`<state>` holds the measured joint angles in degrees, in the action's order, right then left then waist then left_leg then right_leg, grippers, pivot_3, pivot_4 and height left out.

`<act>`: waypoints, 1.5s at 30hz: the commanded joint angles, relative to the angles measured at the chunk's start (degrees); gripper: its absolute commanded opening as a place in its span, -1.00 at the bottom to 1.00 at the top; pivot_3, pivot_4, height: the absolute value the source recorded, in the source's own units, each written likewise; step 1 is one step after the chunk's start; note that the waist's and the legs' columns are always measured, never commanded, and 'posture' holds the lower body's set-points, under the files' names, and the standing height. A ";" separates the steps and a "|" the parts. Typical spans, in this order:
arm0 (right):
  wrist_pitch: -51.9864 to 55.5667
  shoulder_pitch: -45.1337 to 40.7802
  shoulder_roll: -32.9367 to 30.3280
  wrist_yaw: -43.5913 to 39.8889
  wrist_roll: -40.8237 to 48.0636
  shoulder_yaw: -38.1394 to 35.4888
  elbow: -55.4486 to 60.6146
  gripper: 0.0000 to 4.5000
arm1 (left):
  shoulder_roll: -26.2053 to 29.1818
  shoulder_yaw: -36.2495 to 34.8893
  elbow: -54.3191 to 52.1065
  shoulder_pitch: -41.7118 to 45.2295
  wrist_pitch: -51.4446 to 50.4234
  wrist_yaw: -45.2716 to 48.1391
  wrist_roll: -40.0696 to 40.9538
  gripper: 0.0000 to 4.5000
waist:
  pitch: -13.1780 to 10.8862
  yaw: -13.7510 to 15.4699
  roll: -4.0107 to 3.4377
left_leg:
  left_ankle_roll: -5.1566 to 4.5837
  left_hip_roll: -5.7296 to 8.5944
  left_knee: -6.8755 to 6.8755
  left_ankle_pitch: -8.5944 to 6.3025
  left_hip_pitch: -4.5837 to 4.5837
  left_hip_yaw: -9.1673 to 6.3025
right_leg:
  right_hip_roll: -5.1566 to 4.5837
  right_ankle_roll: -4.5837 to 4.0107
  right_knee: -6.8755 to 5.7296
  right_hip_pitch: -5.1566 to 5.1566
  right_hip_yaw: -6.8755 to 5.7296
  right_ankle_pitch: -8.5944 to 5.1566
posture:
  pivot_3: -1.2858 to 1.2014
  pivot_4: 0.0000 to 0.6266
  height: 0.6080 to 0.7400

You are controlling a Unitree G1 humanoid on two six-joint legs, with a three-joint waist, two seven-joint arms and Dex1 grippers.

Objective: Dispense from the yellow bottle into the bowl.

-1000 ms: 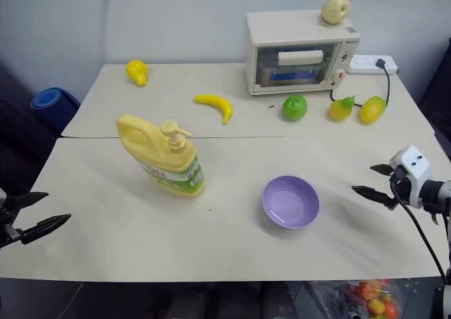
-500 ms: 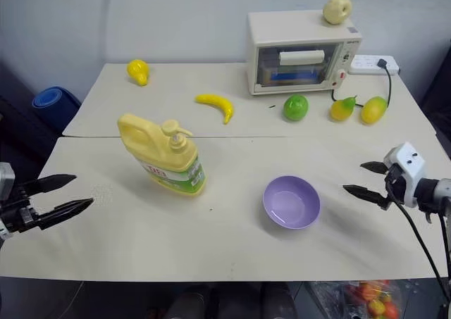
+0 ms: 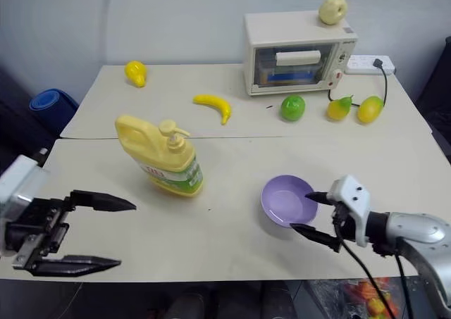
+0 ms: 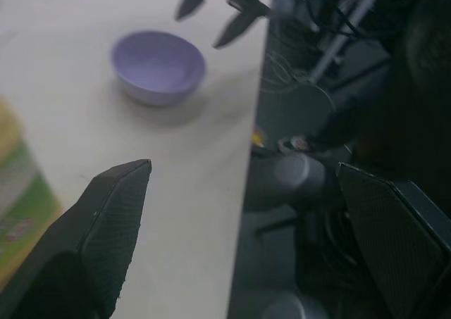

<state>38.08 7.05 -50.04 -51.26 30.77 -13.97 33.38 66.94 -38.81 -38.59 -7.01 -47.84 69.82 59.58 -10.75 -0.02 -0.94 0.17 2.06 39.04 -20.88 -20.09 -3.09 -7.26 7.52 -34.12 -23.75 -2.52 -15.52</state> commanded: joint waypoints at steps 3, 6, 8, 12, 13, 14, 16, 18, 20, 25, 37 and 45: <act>-2.36 -0.15 2.16 4.73 -5.80 8.02 1.49 0.98 | 1.30 7.69 2.07 5.87 5.52 -0.42 -5.29 1.00 | 0.01 0.10 0.04 | -0.01 0.05 0.00 0.00 -0.01 -0.02 | 0.00 -0.02 -0.01 -0.01 0.04 -0.01 | 0.03 -0.52 1.00; -6.97 -0.17 2.48 6.44 -12.28 13.56 -0.93 0.98 | 1.36 12.48 3.33 9.91 7.64 0.32 -7.23 1.00 | 0.01 0.08 0.08 | -0.08 0.08 0.00 -0.04 -0.05 -0.03 | 0.00 -0.02 0.04 -0.03 0.06 -0.01 | 0.03 -0.52 1.00; -9.48 -1.07 3.31 8.10 -16.14 16.54 -3.31 0.98 | 1.13 14.95 4.47 12.42 8.42 0.34 -8.03 1.00 | -0.01 0.03 0.13 | -0.10 0.09 -0.02 -0.05 -0.09 -0.02 | 0.00 -0.02 -0.02 -0.05 0.05 -0.01 | 0.03 -0.52 1.00; -11.99 -2.50 5.46 9.89 -19.27 18.73 -6.33 0.98 | 0.93 17.13 5.52 14.88 8.91 0.66 -8.73 1.00 | -0.01 -0.15 0.18 | -0.11 0.09 -0.01 -0.05 -0.10 0.02 | 0.00 0.02 -0.09 -0.07 0.07 0.01 | 0.03 -0.52 1.00; -12.37 -2.78 6.02 10.22 -19.72 18.92 -6.85 0.98 | 0.94 17.33 5.65 15.27 8.83 0.69 -8.58 1.00 | -0.03 -0.12 0.20 | -0.10 0.07 -0.01 -0.05 -0.10 0.02 | 0.03 0.02 -0.09 -0.07 0.06 0.01 | 0.03 -0.52 1.00; -12.66 -2.98 6.46 10.39 -20.09 19.02 -7.24 0.91 | 0.94 17.46 5.71 15.53 8.79 0.74 -8.51 1.00 | -0.03 -0.09 0.20 | -0.10 0.05 0.00 -0.05 -0.10 0.01 | 0.05 0.02 -0.10 -0.07 0.05 0.01 | 0.03 -0.52 1.00; -13.57 -3.58 6.98 10.73 -21.44 19.43 -8.35 0.71 | 0.87 17.62 5.73 15.75 8.81 0.90 -8.61 1.00 | -0.02 -0.07 0.20 | -0.10 0.05 0.00 -0.04 -0.09 0.01 | 0.04 0.02 -0.11 -0.07 0.05 0.01 | 0.03 -0.52 1.00; -14.39 -4.08 7.35 10.87 -22.29 19.66 -9.25 0.40 | 0.71 17.87 5.72 15.95 8.89 0.97 -8.79 1.00 | -0.02 -0.05 0.20 | -0.10 0.06 0.02 -0.04 -0.09 0.01 | 0.04 0.02 -0.17 -0.07 0.06 0.01 | 0.03 -0.52 1.00; -14.87 -4.20 7.52 10.67 -22.62 19.71 -9.56 0.10 | 0.56 18.22 5.71 16.22 9.03 0.85 -8.99 1.00 | -0.02 -0.05 0.20 | -0.10 0.05 0.02 -0.04 -0.09 0.00 | 0.05 0.02 -0.18 -0.07 0.06 0.01 | 0.03 -0.52 1.00; -16.04 -4.49 7.27 9.10 -22.75 20.04 -9.86 -0.73 | 0.25 19.13 6.11 16.82 9.72 0.55 -9.93 1.00 | -0.02 -0.06 0.20 | -0.10 0.06 0.02 -0.04 -0.09 0.00 | 0.05 0.02 -0.20 -0.07 0.06 0.01 | 0.03 -0.52 1.00; -20.34 -10.72 -1.17 -0.42 -23.59 18.56 -9.40 -0.99 | -0.61 17.93 10.96 23.30 8.04 -1.27 -7.97 1.00 | -0.01 -0.08 0.39 | -0.10 0.05 0.05 -0.04 -0.07 0.01 | 0.10 0.02 -0.25 -0.07 0.07 0.01 | 0.03 -0.52 1.00; -19.53 -31.87 -4.29 -16.22 -17.83 22.57 -10.88 -0.99 | 2.88 19.68 25.11 40.72 5.94 2.12 -6.66 1.00 | -0.08 -0.24 0.46 | -0.07 -0.04 0.06 -0.03 -0.14 0.05 | 0.19 0.03 -0.35 -0.20 0.06 0.01 | 0.03 -0.52 1.00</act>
<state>18.73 -22.62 -54.38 -64.78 11.21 7.65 21.98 68.61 -19.05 -15.67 31.54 -42.19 70.88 52.92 -10.83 -0.26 -0.48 0.10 2.03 39.10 -20.91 -20.24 -3.04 -7.06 7.55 -34.43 -23.96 -2.46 -15.51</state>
